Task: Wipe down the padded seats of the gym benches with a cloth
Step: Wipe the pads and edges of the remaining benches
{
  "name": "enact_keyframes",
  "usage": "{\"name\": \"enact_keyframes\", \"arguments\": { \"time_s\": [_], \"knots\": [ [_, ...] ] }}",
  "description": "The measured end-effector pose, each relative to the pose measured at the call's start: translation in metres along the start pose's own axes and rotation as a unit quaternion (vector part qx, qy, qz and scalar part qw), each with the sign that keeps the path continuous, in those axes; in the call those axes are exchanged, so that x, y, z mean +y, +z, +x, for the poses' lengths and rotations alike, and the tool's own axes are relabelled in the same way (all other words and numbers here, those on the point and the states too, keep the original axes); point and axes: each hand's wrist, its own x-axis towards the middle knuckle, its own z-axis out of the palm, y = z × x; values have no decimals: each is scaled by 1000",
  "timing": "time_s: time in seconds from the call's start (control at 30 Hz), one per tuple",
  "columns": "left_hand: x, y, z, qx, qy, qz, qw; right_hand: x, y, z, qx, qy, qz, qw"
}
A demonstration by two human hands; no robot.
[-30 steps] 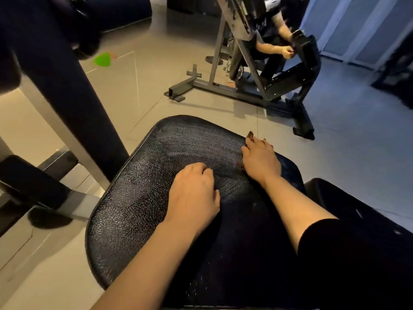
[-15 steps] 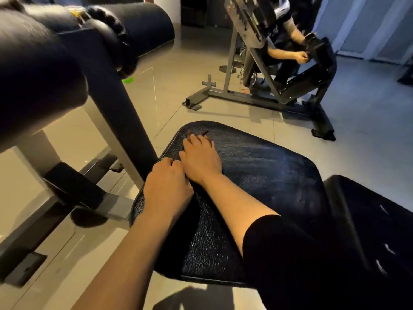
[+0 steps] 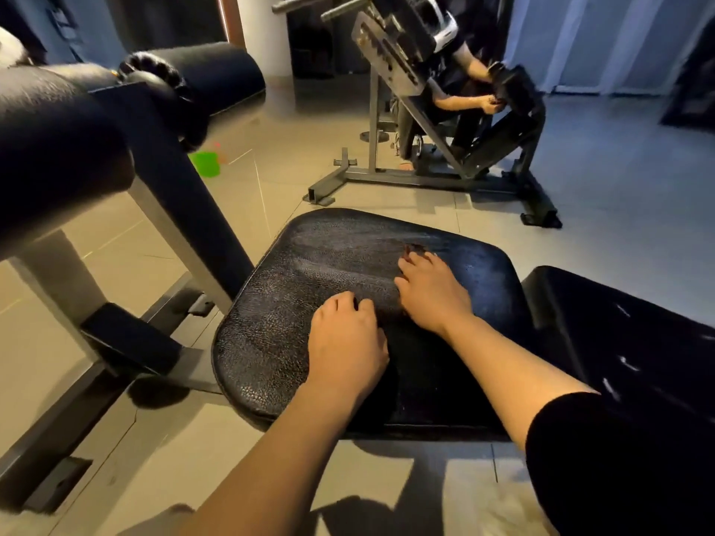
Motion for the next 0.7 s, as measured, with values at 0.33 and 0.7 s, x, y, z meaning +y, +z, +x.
{"name": "enact_keyframes", "arguments": {
  "time_s": [0.33,0.7],
  "knots": [
    [15,-8,-27,-59,40,6,997,74,-16,-57,11,132,-38,990],
    [-77,-45,-68,-43,-86,14,995,-103,11,-36,15,-51,7,999]
  ]
}}
